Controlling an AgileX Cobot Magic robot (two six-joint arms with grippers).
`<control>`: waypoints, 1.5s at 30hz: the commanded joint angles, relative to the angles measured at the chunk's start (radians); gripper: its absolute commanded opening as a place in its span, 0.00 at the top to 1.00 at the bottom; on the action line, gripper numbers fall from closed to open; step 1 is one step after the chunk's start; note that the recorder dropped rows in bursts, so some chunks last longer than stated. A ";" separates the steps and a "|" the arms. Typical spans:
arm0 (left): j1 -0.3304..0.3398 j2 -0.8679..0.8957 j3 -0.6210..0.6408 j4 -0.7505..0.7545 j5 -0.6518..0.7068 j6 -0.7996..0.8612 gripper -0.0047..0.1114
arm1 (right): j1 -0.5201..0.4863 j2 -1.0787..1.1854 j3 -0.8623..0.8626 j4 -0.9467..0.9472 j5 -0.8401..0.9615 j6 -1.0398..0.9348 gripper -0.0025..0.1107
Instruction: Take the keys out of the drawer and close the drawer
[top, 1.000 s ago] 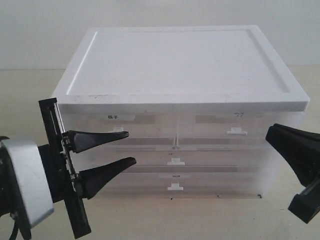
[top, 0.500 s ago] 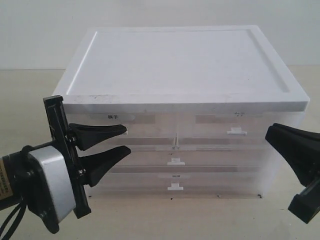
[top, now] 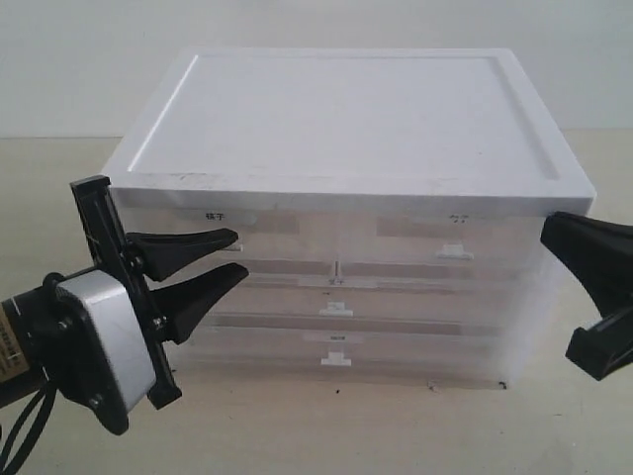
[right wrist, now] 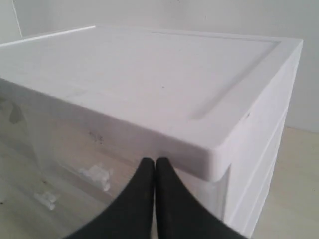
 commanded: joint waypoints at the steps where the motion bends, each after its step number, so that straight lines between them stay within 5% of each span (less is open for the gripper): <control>1: 0.000 0.002 -0.007 -0.042 -0.015 -0.003 0.75 | 0.001 0.011 -0.033 0.038 0.054 -0.010 0.98; 10: 0.000 0.002 -0.007 -0.006 -0.006 -0.003 0.77 | 0.001 0.348 -0.092 0.065 -0.065 -0.062 0.98; 15: 0.000 0.002 -0.007 0.003 0.012 -0.003 0.79 | 0.001 0.358 -0.092 0.056 -0.099 -0.079 0.98; 18: 0.000 0.002 -0.007 0.004 0.029 -0.014 0.92 | 0.001 0.358 -0.092 0.054 -0.099 -0.079 0.98; 27: 0.000 0.002 -0.007 0.019 -0.016 -0.011 0.92 | 0.001 0.358 -0.092 0.047 -0.101 -0.077 0.98; 37: 0.000 0.002 -0.011 0.003 -0.024 -0.011 0.63 | 0.001 0.358 -0.092 0.037 -0.109 -0.063 0.98; 45: 0.000 0.040 -0.044 -0.023 0.005 -0.011 0.70 | 0.001 0.358 -0.092 0.033 -0.111 -0.061 0.98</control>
